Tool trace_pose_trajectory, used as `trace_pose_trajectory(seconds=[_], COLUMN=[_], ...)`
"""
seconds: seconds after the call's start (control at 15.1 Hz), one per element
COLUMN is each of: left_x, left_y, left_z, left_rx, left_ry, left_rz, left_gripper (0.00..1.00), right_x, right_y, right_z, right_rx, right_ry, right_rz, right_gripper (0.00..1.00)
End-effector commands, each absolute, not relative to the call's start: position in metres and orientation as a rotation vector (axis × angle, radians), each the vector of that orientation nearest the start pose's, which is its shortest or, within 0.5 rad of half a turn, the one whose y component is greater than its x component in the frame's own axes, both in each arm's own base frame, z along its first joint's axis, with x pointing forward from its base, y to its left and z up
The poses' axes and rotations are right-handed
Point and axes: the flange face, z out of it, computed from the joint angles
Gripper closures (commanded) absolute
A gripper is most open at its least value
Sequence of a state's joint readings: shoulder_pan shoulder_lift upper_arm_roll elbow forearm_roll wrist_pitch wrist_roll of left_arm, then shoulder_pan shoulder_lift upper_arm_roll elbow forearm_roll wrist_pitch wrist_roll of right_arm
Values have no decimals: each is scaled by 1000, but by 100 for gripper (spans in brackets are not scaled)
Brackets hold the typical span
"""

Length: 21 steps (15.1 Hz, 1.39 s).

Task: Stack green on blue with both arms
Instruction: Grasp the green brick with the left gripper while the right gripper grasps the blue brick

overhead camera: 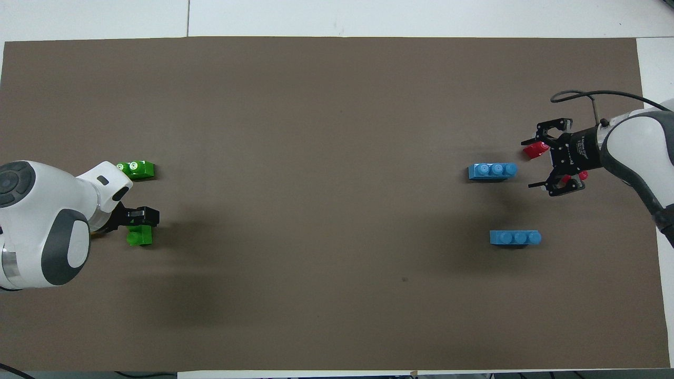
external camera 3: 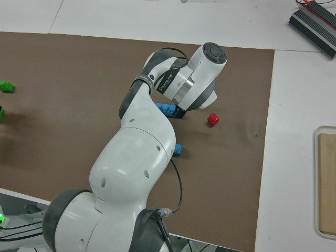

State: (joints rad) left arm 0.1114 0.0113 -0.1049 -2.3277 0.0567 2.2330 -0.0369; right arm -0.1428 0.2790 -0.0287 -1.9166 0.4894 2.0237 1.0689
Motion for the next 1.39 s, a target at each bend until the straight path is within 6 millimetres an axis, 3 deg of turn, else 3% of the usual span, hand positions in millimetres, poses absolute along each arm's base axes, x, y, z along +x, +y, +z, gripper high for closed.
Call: trace_pose_trajectory(seconds=[0.0, 0.2, 0.26, 0.53, 0.66, 0.73, 0.99, 1.13, 1.32], left_x=[490, 486, 487, 489, 488, 488, 499, 514, 532], left_y=[5, 7, 7, 9, 9, 8, 4, 3, -6], left_z=[318, 311, 313, 311, 312, 311, 320, 340, 365], left_rx=[-3086, -3088, -3087, -3088, -3087, -3087, -3085, -3080, -3073], left_ry=[-18, -27, -26, -28, -28, -26, -20, -49, -105], left_rz=[126, 126, 124, 136, 138, 145, 154, 176, 191], left_gripper=[8, 10, 18, 57, 90, 100, 100, 100, 100], right_x=[592, 588, 587, 585, 584, 584, 587, 589, 587], right_y=[-72, -73, -71, -68, -68, -68, -68, -52, -48], right_z=[325, 313, 309, 298, 294, 294, 284, 278, 275], right_rx=[-2045, -2044, -2057, -2038, -2043, -2042, -2040, -2062, -2019], right_ry=[1890, 1901, 1892, 1892, 1888, 1890, 1900, 1887, 1897], right_rz=[478, 472, 466, 475, 466, 456, 433, 415, 424], right_gripper=[0, 0, 0, 0, 0, 0, 0, 0, 0])
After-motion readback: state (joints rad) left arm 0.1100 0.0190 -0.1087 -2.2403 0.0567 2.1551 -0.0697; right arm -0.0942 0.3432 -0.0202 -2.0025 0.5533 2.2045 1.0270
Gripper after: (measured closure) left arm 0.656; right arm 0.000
